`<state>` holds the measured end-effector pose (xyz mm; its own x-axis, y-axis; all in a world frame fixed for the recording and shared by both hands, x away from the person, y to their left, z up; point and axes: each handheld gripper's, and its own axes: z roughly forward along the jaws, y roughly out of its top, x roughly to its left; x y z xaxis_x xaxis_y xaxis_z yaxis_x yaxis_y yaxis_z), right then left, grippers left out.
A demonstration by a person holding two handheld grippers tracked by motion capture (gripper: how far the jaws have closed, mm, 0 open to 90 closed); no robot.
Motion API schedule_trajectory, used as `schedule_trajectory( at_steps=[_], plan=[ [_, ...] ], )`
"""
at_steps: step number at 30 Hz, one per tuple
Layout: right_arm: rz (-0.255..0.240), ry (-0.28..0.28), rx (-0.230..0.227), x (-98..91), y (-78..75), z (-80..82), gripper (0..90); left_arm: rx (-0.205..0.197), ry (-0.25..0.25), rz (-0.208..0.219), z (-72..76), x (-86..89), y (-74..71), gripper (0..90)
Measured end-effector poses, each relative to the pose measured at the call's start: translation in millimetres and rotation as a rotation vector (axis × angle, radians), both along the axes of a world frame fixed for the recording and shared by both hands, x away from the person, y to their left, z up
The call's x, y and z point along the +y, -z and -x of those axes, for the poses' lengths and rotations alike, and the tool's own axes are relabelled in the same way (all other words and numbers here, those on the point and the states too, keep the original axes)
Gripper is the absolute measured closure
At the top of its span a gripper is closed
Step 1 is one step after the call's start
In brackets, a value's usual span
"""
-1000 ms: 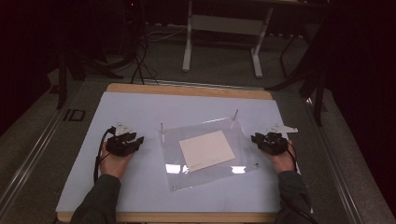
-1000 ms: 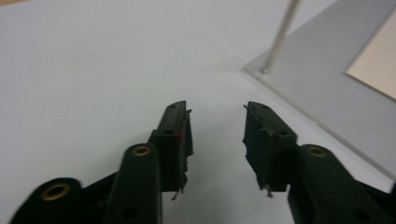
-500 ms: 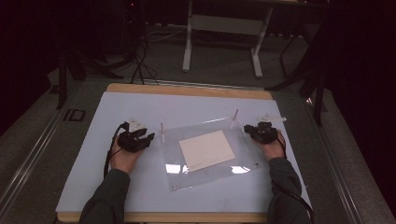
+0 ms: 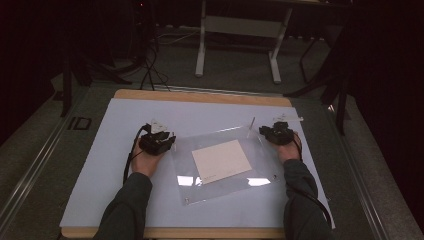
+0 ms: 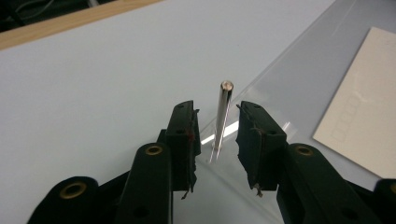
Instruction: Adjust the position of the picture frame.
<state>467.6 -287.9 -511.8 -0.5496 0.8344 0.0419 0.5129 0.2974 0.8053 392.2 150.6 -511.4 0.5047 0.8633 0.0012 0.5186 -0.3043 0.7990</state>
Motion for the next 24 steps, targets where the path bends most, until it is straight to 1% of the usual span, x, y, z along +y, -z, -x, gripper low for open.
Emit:
schedule_trajectory(
  at_steps=[2, 3, 4, 5, 6, 7, 8, 9, 12, 13, 14, 16, 18, 19, 21, 24],
  plan=[
    [0.002, -0.008, -0.001, 1.2, -1.1, -2.4, 77.0, 0.000, -0.009, 0.001, -3.7, -3.2, 1.7, 69.6],
    [0.007, -0.007, -0.004, 2.0, -1.8, -3.3, 76.3, 0.001, -0.007, 0.016, -5.3, -4.3, 2.4, 71.3],
    [0.009, -0.007, -0.005, 2.3, -2.4, -4.5, 76.1, -0.002, -0.001, 0.023, -6.7, -5.2, 3.1, 74.5],
    [0.007, -0.005, -0.006, 2.4, -2.8, -5.8, 75.7, 0.002, -0.003, 0.019, -8.0, -6.5, 3.8, 77.0],
    [0.007, -0.005, -0.006, 2.4, -2.8, -5.8, 75.7, 0.002, -0.003, 0.019, -8.0, -6.5, 3.8, 81.7],
    [0.001, -0.002, -0.003, 1.8, -3.8, -8.9, 75.2, 0.013, -0.010, 0.024, -9.9, -5.8, 4.6, 83.6],
    [-0.002, 0.000, -0.001, 1.5, -4.2, -9.8, 75.1, 0.012, -0.008, 0.037, -10.4, -5.0, 5.2, 83.6],
    [-0.003, 0.000, -0.002, 1.3, -4.6, -11.2, 74.6, 0.008, -0.001, 0.032, -10.0, -4.6, 5.5, 83.7],
    [-0.010, -0.011, -0.006, 3.1, -6.0, -14.0, 72.6, -0.003, -0.005, 0.028, -9.6, -4.4, 7.6, 81.7],
    [-0.004, -0.014, -0.009, 4.4, -5.9, -15.2, 71.7, 0.000, -0.009, 0.017, -10.2, -4.7, 9.2, 77.8],
    [-0.006, -0.016, -0.008, 5.9, -5.5, -16.4, 71.4, 0.011, -0.008, 0.023, -10.7, -5.4, 11.8, 77.3],
    [-0.011, -0.020, -0.001, 8.6, -4.1, -19.0, 70.8, 0.015, -0.002, 0.018, -10.9, -7.1, 14.6, 78.2],
    [-0.015, -0.026, 0.005, 12.3, -1.7, -21.9, 69.3, 0.012, -0.011, 0.003, -11.3, -8.3, 15.2, 82.4],
    [-0.015, -0.031, 0.007, 14.0, -0.6, -23.4, 68.8, 0.018, -0.011, 0.018, -12.1, -7.5, 15.3, 83.1],
    [-0.028, -0.028, 0.006, 17.3, 1.2, -26.6, 67.8, 0.016, -0.001, 0.013, -12.2, -7.1, 15.2, 83.7],
    [-0.038, -0.019, 0.014, 20.6, 3.6, -31.2, 67.9, 0.018, 0.007, 0.023, -12.9, -5.8, 15.4, 84.0]
  ],
)
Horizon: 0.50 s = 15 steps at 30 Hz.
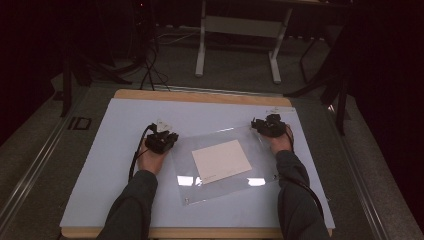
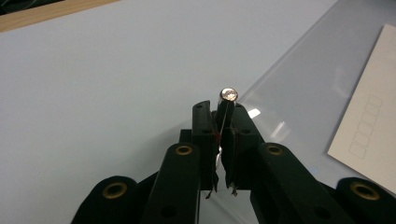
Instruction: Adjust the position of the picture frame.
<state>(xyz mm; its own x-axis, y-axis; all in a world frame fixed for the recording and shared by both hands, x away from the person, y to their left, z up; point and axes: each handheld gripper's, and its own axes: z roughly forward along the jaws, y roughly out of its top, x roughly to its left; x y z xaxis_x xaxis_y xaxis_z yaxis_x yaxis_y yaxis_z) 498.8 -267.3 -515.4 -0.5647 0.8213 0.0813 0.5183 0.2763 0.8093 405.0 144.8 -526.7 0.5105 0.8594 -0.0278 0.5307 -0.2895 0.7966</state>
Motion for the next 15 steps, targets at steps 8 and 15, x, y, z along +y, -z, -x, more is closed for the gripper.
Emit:
schedule_trajectory(
  at_steps=[8, 15],
  plan=[
    [-0.030, 0.022, 0.007, 9.4, 5.3, -10.6, 76.4, -0.002, 0.000, 0.003, 0.1, 0.2, 0.3, 84.3],
    [-0.042, 0.038, 0.032, 13.0, 5.2, -11.1, 82.8, 0.006, -0.006, 0.016, -0.3, 0.7, 0.1, 84.9]
  ],
)
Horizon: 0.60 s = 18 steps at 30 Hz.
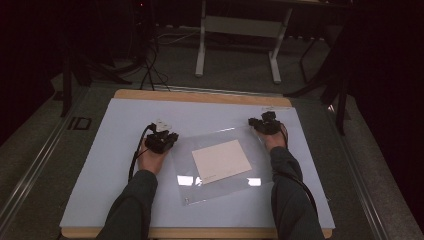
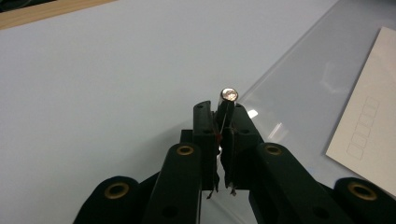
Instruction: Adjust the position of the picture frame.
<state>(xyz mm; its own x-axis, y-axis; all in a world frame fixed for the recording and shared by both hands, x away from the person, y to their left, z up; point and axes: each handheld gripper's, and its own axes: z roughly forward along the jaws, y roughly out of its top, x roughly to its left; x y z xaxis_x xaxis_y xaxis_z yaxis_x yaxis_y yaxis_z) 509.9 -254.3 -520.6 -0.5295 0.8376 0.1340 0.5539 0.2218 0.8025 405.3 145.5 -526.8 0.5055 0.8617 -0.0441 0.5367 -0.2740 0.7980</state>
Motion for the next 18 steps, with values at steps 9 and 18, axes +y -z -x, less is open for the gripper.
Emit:
schedule_trajectory(
  at_steps=[9, 18],
  plan=[
    [0.003, -0.028, 0.021, -5.3, -5.6, 4.6, 83.0, 0.033, -0.008, 0.060, -2.9, 3.2, -1.9, 84.3],
    [-0.013, -0.066, 0.056, -11.9, -3.8, 12.5, 83.0, 0.083, -0.004, 0.109, -8.1, 8.9, -5.1, 83.2]
  ],
)
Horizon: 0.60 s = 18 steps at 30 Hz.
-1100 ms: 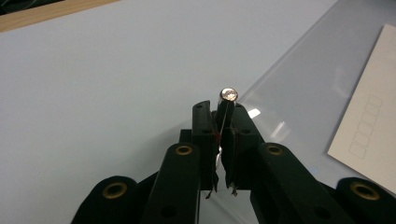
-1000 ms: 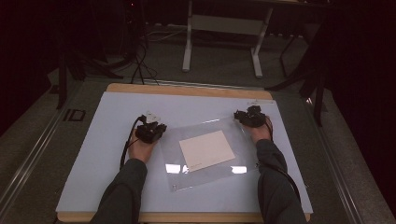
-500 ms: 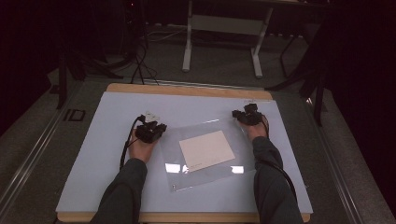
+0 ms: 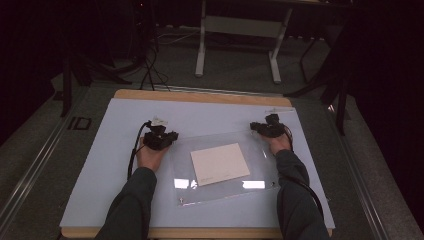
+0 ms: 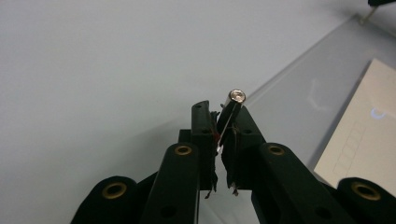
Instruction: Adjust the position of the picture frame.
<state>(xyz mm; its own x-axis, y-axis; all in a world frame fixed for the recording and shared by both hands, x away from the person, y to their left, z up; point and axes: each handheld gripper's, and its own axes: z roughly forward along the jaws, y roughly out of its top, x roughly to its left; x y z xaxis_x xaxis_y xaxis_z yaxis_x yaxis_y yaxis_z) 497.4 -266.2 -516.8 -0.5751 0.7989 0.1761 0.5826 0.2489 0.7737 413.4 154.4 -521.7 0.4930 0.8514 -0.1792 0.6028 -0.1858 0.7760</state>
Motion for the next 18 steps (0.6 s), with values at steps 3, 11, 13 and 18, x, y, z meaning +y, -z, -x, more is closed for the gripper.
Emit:
schedule_trajectory(
  at_steps=[3, 11, 13, 18],
  plan=[
    [-0.003, -0.008, 0.008, -0.6, -0.4, 2.0, 83.0, 0.001, -0.001, 0.014, -2.1, 2.5, -2.8, 82.8],
    [-0.014, -0.030, 0.021, -3.5, -0.3, 15.6, 83.2, 0.005, -0.003, 0.027, -5.2, 5.9, -7.7, 82.3],
    [-0.012, -0.037, 0.021, -3.2, -0.5, 17.6, 83.2, 0.011, -0.003, 0.031, -6.3, 8.2, -6.6, 82.3],
    [-0.022, -0.032, 0.010, -0.2, 0.9, 28.5, 83.1, 0.021, -0.015, 0.032, -10.0, 12.4, -4.3, 82.3]
  ],
)
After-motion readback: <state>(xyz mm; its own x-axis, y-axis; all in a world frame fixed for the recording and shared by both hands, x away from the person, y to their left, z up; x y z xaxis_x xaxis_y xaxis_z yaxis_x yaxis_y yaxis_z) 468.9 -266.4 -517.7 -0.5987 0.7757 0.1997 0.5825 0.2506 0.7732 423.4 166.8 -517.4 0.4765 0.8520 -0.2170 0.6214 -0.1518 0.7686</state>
